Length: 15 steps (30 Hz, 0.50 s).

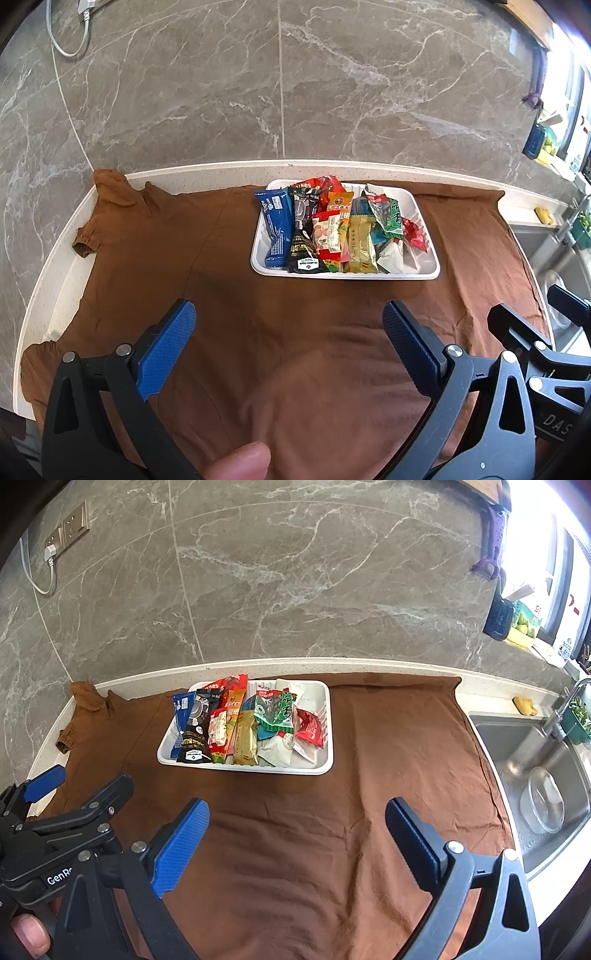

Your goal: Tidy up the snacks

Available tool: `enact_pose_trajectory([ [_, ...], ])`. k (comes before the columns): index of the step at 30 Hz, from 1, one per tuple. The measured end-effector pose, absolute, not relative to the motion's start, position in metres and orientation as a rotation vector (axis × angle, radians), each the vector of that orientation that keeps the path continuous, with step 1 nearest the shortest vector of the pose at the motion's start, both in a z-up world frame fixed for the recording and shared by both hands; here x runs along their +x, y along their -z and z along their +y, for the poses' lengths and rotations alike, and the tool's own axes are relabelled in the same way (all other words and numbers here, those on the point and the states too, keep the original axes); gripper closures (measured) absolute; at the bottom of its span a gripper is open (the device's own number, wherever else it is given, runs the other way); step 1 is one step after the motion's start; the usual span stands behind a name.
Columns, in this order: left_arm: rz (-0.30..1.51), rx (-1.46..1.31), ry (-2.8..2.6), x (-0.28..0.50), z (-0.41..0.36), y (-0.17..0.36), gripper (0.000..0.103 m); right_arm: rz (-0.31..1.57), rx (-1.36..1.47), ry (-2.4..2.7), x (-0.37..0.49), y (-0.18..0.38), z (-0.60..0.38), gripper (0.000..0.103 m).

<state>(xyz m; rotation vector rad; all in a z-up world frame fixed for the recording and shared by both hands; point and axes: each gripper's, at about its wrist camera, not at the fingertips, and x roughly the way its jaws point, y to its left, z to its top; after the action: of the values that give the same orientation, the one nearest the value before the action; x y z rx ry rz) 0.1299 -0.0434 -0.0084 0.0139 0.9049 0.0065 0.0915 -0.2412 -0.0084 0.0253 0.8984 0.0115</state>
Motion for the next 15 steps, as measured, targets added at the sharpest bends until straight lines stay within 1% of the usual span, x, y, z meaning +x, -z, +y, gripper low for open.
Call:
enact_pose_trajectory([
  [15,0.906,0.011,-0.011,0.1258,-0.0431,0.0097,0.0,0.905,0.021,-0.014,0.0881,0.0093,-0.2392,0.004],
])
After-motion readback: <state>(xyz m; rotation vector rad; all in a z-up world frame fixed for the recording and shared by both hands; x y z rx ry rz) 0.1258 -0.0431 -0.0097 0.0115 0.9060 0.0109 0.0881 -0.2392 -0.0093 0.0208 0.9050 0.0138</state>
